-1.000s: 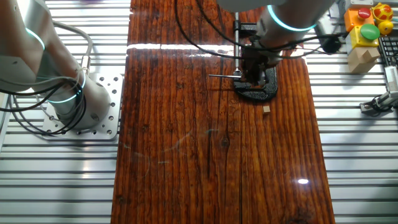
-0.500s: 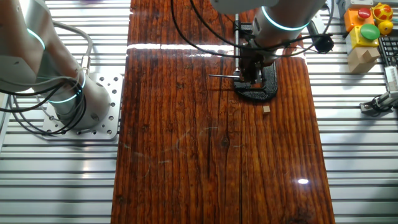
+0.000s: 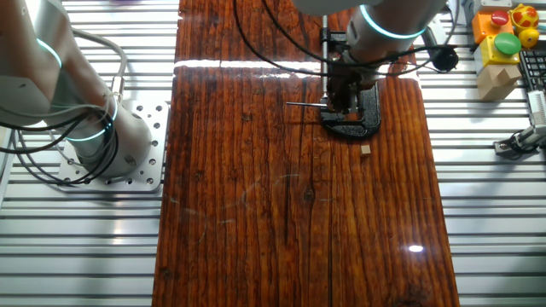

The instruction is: Turn the hands of a clock

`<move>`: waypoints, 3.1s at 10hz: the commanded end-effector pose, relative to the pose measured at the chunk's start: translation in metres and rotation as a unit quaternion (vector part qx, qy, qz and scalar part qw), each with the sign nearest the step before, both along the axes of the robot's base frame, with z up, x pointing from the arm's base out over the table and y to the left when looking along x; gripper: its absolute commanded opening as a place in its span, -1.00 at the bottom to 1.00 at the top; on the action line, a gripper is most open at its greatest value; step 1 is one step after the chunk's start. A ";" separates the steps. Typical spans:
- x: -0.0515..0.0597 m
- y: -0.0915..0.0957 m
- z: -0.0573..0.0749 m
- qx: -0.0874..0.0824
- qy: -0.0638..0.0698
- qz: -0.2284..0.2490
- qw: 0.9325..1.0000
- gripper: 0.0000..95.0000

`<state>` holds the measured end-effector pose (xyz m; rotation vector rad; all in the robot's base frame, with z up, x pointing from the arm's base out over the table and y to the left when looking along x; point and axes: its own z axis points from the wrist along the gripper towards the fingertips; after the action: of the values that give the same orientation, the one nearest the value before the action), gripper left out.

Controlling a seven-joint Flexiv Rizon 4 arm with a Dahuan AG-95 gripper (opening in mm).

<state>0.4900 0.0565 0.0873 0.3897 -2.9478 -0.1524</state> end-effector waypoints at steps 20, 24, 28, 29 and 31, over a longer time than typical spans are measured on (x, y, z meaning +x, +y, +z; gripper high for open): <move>-0.073 0.013 -0.052 -0.001 -0.006 0.058 0.998 -1.00; -0.082 0.016 -0.054 0.007 -0.009 0.115 0.993 -1.00; -0.085 0.021 -0.055 0.011 -0.011 0.117 0.993 -1.00; -0.084 0.024 -0.054 0.012 -0.012 0.115 0.993 -1.00; -0.082 0.030 -0.055 0.011 -0.011 0.111 0.994 -1.00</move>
<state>0.4076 0.0875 0.0328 0.7210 -2.8976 -0.1549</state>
